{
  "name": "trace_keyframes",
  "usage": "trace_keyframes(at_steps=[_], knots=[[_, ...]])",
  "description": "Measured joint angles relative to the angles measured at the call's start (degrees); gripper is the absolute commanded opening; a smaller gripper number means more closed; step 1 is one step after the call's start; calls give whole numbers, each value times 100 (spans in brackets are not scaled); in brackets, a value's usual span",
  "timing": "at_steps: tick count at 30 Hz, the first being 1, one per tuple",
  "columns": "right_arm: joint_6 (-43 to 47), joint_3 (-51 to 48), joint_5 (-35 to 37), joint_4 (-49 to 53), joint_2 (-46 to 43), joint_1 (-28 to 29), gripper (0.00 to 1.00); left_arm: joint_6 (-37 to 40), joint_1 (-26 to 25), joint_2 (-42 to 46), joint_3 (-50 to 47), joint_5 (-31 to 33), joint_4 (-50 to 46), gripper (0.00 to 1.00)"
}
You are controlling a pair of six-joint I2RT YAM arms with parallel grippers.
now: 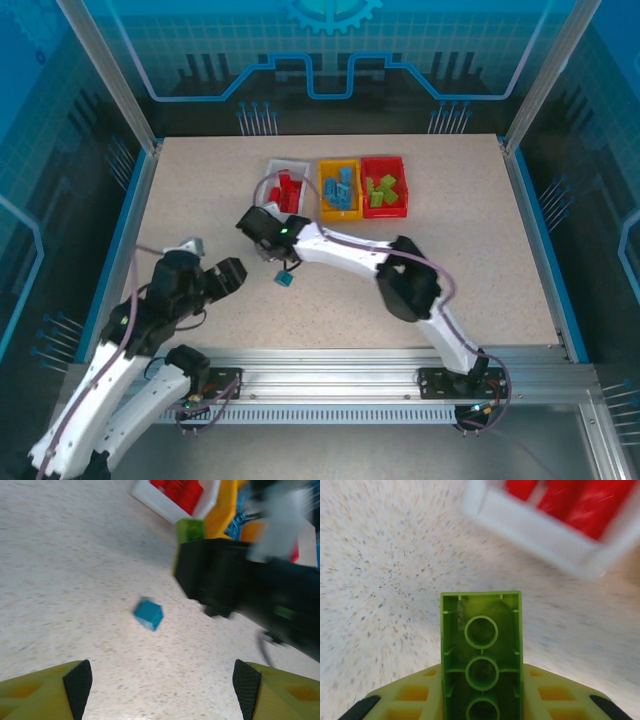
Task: Sort the legos into containers by color
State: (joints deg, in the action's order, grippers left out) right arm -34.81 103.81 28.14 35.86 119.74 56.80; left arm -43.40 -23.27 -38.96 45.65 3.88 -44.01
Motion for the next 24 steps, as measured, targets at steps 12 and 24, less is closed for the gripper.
trace_keyframes(at_steps=[12,24], knots=[[247,-1497,-361,-221,-1801,-2608,24,232,-1462,-3576,2190,-380,2131,78],[750,50,-1204,236,-42,-3755,24,308,-1665,-5451,3344,-529,2677,78]])
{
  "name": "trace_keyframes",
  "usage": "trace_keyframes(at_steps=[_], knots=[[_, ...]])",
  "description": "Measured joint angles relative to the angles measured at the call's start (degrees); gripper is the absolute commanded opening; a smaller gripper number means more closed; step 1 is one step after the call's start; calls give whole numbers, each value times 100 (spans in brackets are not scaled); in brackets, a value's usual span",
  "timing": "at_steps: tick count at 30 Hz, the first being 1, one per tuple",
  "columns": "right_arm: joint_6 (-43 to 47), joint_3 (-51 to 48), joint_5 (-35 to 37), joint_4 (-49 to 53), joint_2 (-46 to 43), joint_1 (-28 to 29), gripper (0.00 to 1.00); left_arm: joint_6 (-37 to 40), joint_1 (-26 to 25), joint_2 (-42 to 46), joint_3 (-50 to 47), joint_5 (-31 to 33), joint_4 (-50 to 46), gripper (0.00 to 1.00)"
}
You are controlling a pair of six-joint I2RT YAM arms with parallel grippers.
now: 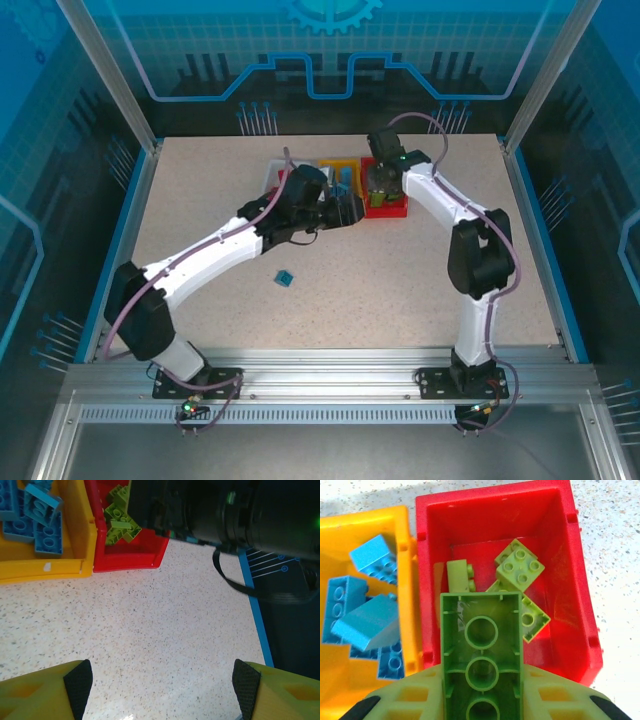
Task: Sort the legos into containers by color
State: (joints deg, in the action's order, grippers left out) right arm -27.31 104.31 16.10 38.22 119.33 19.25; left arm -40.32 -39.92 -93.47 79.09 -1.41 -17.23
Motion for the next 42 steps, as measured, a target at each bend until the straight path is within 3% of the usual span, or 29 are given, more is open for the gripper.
trace_keyframes(at_steps=[6,13,21,28,34,38,42], knots=[[105,835,-337,214,763,-208,35,-2,-7,-310,146,-44,68,77],[181,984,-540,372,927,-229,51,-4,-37,-313,203,-39,107,76],[197,525,-610,262,308,-210,51,-138,-39,-70,162,232,-339,76],[267,-1751,-603,-638,-2380,367,56,-468,11,1169,-422,896,-1541,81],[723,-4417,-1025,-1952,-4710,2046,70,-1086,372,1869,-1888,1014,-2146,84],[824,-5661,-1373,-2286,-5346,2828,75,-1703,527,1961,-2833,990,-2179,84],[739,-6207,-1384,-2260,-5595,3357,76,-2345,549,1893,-3051,949,-2151,83]])
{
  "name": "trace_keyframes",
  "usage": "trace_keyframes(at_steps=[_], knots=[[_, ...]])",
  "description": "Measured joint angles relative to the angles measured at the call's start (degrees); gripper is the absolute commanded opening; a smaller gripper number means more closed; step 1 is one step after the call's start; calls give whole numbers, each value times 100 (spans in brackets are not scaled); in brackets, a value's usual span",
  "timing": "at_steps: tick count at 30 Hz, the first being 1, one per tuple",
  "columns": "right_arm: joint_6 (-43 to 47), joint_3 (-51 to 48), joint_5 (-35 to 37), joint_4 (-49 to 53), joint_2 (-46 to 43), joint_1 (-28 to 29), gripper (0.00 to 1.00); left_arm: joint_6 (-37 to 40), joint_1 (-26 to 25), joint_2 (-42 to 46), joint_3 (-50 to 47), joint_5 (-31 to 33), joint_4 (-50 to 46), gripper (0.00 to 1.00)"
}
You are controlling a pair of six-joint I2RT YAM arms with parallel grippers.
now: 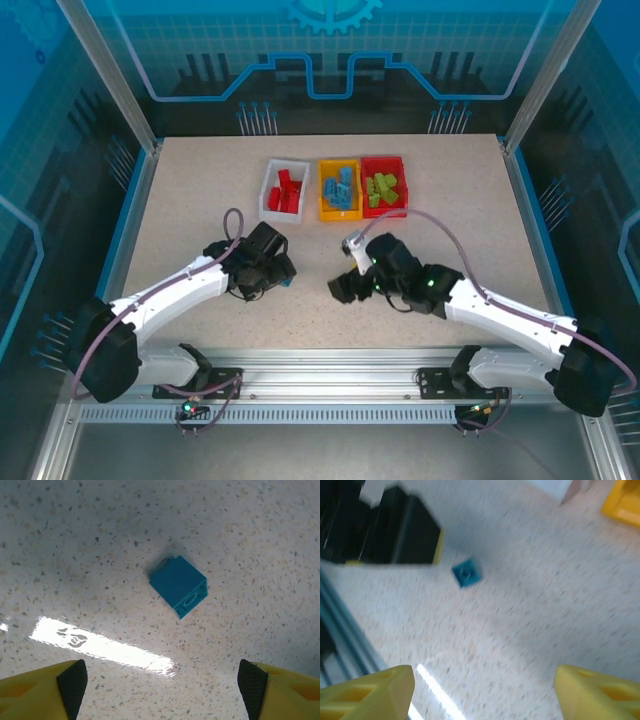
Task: Sort the legos into containers by color
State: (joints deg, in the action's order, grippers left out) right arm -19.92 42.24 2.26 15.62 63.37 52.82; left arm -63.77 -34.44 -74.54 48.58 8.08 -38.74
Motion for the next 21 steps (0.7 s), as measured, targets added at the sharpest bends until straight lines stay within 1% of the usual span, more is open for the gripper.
trace_keyframes(at_steps=[4,8,11,15,17,19,21], knots=[[-127,-28,90,-55,-22,337,76,-682,22,-352,4,-17,216,81],[-225,-28,201,-83,-17,452,75,-1235,68,-876,11,-42,450,81],[-278,-28,240,-125,20,492,74,-1550,146,-1172,24,-70,643,80],[-330,-28,284,-166,114,542,74,-1749,236,-1486,192,-153,824,79],[-363,-28,286,-190,155,544,74,-1812,245,-1602,308,-168,907,77],[-387,-28,286,-216,192,544,73,-1888,245,-1672,348,-181,994,73],[-409,-28,286,-240,227,544,73,-1965,247,-1740,348,-192,1058,66]])
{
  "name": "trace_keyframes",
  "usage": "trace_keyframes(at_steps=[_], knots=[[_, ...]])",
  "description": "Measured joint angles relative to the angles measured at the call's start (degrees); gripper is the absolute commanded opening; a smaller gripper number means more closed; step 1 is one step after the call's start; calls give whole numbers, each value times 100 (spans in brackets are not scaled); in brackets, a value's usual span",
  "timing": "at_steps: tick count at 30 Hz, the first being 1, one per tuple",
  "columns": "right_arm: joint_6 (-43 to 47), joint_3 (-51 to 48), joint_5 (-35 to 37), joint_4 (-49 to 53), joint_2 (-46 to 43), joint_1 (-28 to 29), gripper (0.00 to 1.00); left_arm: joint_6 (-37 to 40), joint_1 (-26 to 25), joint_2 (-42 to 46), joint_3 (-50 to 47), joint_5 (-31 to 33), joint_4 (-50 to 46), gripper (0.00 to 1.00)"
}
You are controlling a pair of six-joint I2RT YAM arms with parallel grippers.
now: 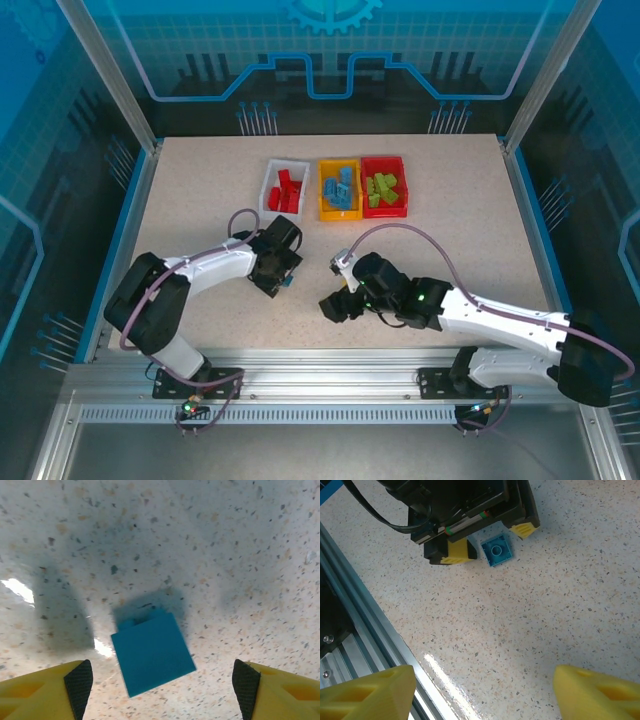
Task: Sort the legos into containers by color
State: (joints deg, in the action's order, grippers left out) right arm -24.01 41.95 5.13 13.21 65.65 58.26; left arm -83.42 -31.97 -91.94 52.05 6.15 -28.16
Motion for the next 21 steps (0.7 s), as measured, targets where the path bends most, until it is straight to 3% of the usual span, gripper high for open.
trace_keyframes(at_steps=[6,12,16,21], knots=[[-42,0,46,-7,26,0,73,-179,33,-188,-22,-90,164,42],[-74,-48,164,-26,-52,0,69,-157,37,-155,-61,-94,284,39],[-192,-151,431,4,-426,-87,68,240,37,-90,9,-72,229,32],[-592,-345,592,-114,-1419,-1228,68,1158,-2,-107,1036,50,-142,29]])
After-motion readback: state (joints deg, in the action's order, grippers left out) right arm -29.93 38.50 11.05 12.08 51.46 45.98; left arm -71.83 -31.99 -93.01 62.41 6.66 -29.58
